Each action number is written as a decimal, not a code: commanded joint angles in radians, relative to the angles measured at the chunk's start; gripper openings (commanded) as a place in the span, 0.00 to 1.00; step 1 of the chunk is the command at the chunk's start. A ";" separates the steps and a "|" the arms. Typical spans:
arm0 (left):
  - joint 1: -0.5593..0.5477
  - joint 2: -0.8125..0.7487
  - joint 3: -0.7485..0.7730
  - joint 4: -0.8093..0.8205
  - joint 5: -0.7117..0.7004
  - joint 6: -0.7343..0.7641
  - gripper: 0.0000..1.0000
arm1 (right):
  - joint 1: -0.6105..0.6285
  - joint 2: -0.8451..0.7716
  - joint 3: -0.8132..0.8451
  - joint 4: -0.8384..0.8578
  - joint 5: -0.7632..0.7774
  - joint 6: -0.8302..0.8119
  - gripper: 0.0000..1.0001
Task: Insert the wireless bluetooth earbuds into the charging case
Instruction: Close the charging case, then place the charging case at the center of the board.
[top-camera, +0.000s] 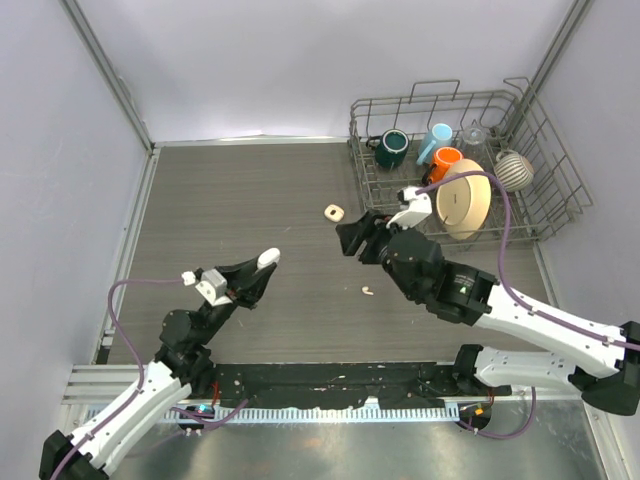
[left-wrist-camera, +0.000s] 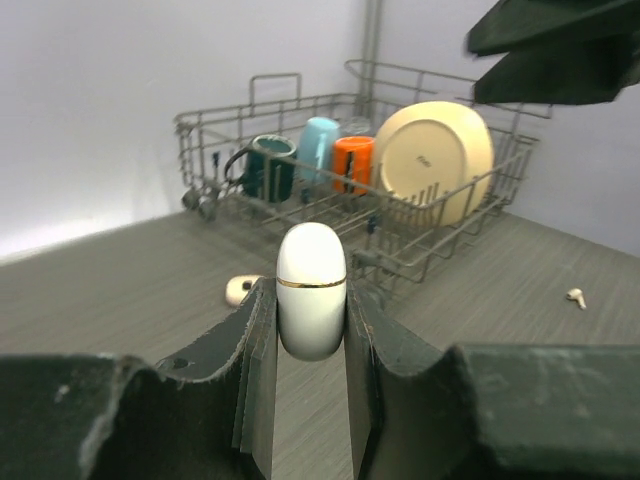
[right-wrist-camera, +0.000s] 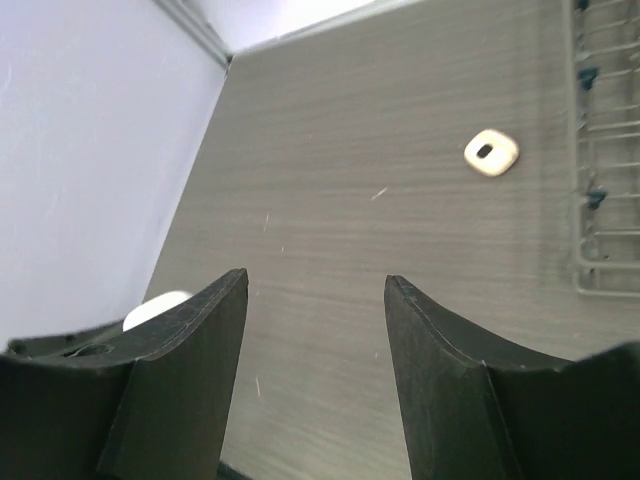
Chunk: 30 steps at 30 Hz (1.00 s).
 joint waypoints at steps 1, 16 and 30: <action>0.005 0.024 0.017 -0.045 -0.201 -0.068 0.00 | -0.045 -0.008 0.078 0.049 0.050 -0.005 0.63; 0.060 0.281 0.055 -0.376 -0.440 -0.614 0.00 | -0.077 0.060 0.124 0.109 -0.063 -0.006 0.63; 0.076 0.494 0.113 -0.534 -0.519 -0.770 0.09 | -0.083 0.040 0.104 0.101 -0.075 -0.003 0.63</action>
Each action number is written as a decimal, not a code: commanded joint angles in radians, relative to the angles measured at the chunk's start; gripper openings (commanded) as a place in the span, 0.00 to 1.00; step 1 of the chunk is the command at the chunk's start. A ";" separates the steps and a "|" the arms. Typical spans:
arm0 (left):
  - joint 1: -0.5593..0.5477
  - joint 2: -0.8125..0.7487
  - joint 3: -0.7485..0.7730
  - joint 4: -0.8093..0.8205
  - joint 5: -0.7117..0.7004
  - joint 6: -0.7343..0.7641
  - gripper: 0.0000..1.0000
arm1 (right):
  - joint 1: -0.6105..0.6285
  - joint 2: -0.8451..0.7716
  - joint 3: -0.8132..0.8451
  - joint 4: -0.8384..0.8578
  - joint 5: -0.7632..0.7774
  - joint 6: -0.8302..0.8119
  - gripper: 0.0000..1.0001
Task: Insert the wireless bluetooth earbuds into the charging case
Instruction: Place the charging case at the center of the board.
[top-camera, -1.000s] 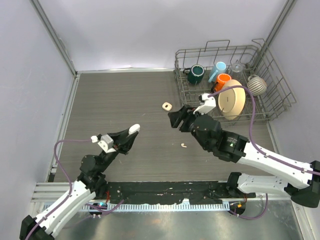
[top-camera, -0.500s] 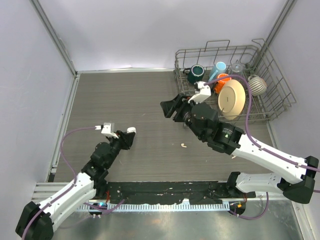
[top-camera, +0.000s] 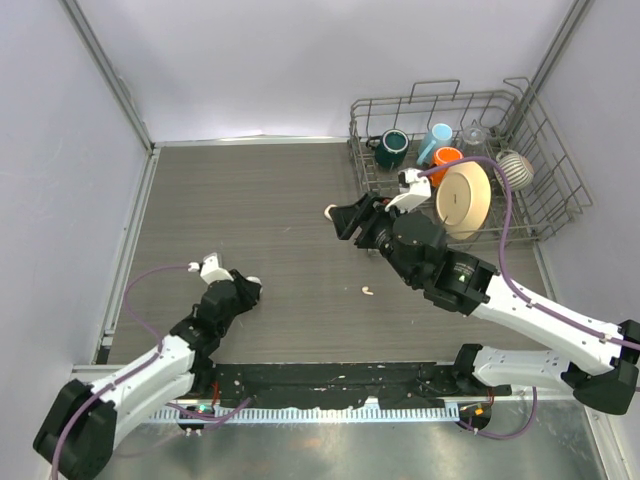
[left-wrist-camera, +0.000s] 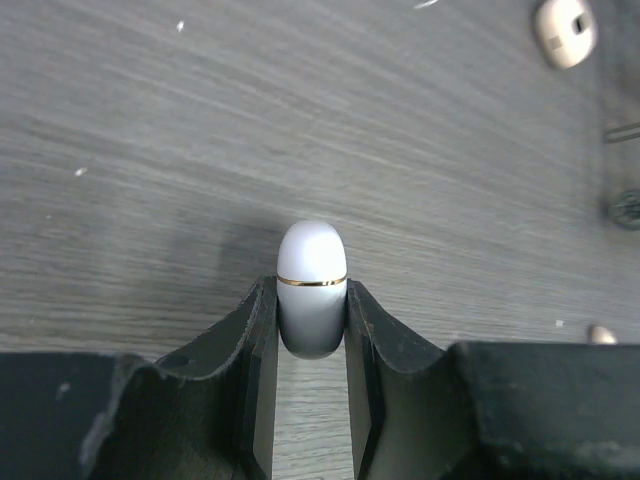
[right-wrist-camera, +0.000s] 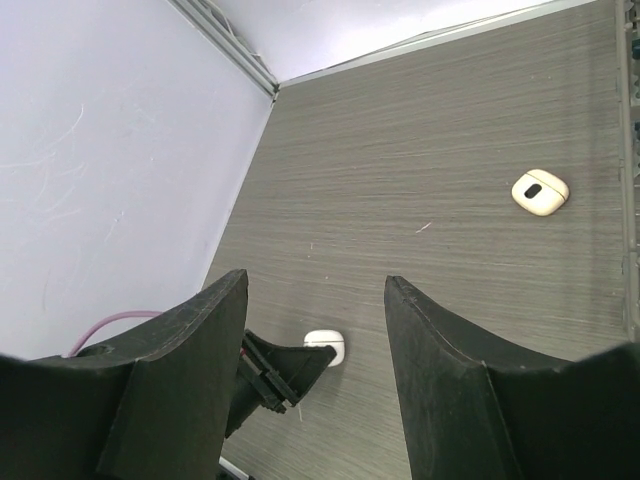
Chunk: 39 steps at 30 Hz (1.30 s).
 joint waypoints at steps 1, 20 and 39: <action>0.007 0.125 0.082 -0.030 -0.022 -0.066 0.09 | -0.005 0.004 0.004 0.041 -0.008 0.016 0.63; 0.008 0.025 0.148 -0.255 -0.090 -0.143 0.58 | -0.061 0.084 0.058 -0.081 -0.032 -0.075 0.63; 0.008 -0.421 0.274 -0.283 0.274 0.250 0.98 | -0.203 0.605 0.228 -0.030 -0.239 -0.759 0.63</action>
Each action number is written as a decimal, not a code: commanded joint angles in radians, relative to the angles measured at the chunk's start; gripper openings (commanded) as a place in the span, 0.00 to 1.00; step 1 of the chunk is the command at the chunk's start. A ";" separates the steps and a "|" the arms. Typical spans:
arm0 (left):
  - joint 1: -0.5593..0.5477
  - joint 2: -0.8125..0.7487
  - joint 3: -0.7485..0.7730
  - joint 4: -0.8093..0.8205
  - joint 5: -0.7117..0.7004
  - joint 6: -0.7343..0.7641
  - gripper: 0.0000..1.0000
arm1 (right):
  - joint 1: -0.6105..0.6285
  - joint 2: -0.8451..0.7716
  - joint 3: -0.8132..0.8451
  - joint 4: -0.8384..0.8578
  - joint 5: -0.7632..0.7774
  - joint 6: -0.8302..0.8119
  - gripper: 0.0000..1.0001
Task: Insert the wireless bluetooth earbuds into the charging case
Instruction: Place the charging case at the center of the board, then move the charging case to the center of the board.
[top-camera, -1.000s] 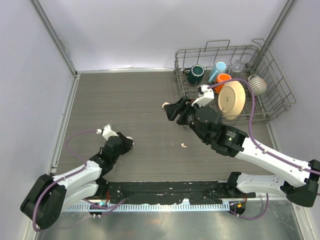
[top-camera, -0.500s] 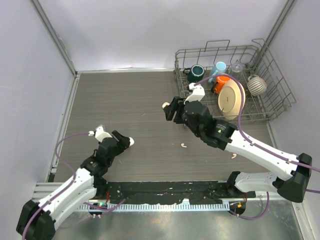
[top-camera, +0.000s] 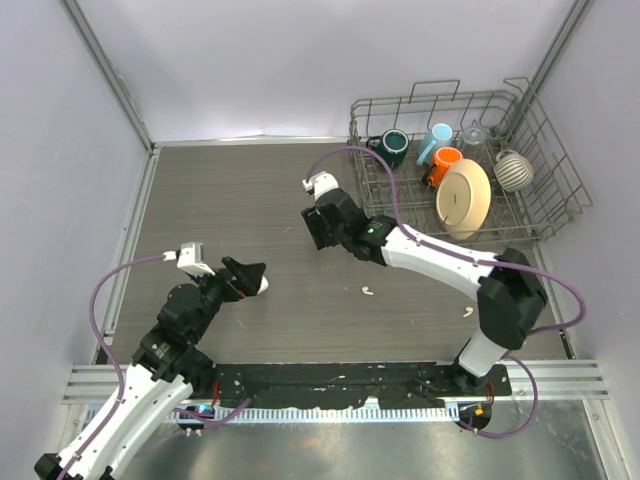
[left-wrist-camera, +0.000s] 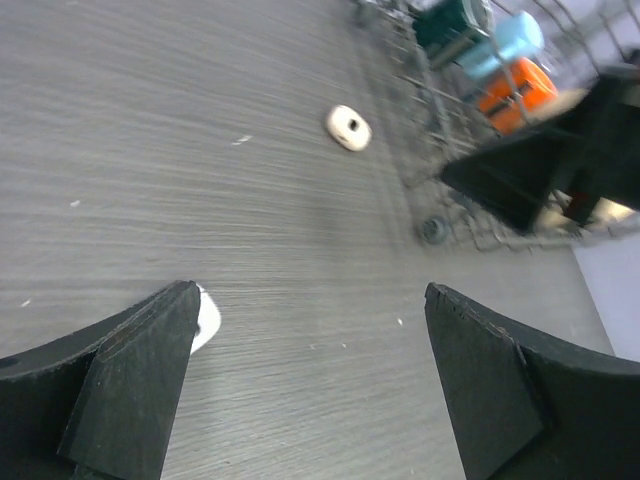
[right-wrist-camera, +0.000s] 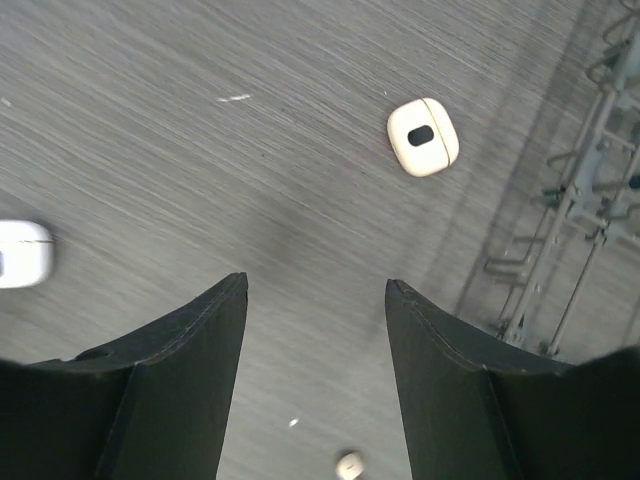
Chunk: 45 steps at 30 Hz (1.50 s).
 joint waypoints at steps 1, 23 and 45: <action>0.002 -0.002 0.031 0.126 0.227 0.125 0.98 | -0.063 0.088 0.096 0.080 -0.059 -0.258 0.62; 0.002 0.115 0.127 0.043 0.056 -0.154 1.00 | -0.244 0.562 0.504 -0.161 -0.266 -0.507 0.60; 0.000 -0.052 0.129 0.059 0.194 0.022 1.00 | -0.264 0.646 0.527 -0.165 -0.280 -0.525 0.60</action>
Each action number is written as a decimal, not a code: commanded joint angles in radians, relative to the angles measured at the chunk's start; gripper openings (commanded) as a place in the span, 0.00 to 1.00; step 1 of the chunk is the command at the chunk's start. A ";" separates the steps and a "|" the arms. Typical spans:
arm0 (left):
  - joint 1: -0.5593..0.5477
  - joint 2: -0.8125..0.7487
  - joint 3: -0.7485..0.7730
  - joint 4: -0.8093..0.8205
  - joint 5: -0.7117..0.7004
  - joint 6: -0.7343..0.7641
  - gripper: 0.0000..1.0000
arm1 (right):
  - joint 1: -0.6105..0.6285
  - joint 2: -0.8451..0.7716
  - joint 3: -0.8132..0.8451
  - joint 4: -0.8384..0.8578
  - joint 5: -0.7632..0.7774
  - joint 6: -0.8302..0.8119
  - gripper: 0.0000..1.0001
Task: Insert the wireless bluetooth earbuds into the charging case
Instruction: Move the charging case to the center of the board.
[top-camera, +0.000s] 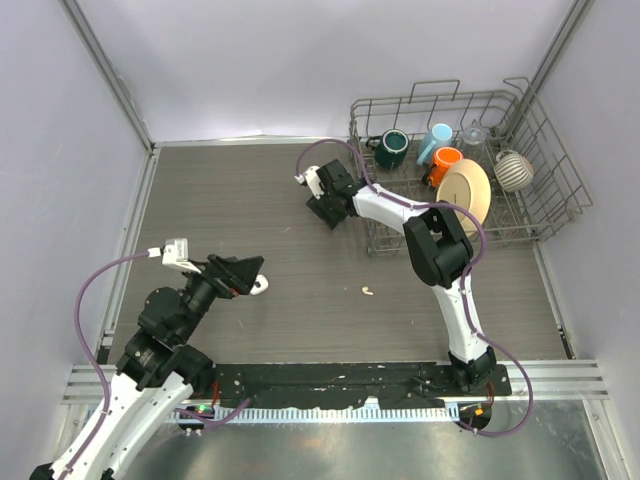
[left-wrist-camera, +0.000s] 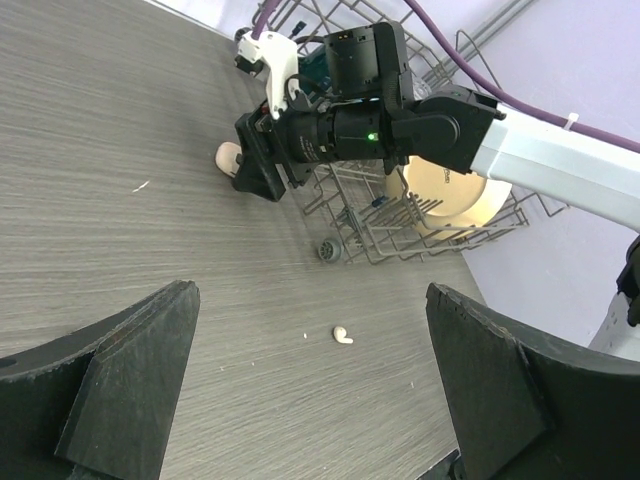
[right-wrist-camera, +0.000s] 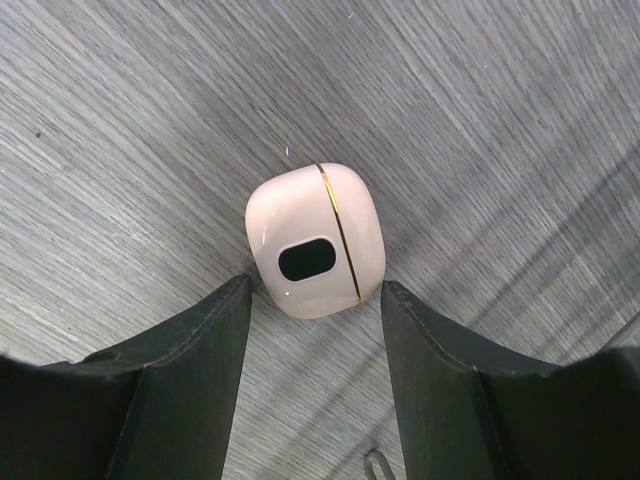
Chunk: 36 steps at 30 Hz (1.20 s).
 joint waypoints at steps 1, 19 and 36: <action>0.001 -0.002 -0.004 0.063 0.043 0.049 1.00 | -0.007 0.012 0.035 -0.003 -0.030 -0.019 0.60; 0.002 0.009 -0.044 0.157 0.175 0.074 1.00 | -0.014 0.093 0.141 -0.110 -0.166 -0.034 0.57; 0.002 -0.018 -0.060 0.125 0.122 0.077 1.00 | 0.036 -0.066 -0.032 -0.138 -0.326 0.093 0.39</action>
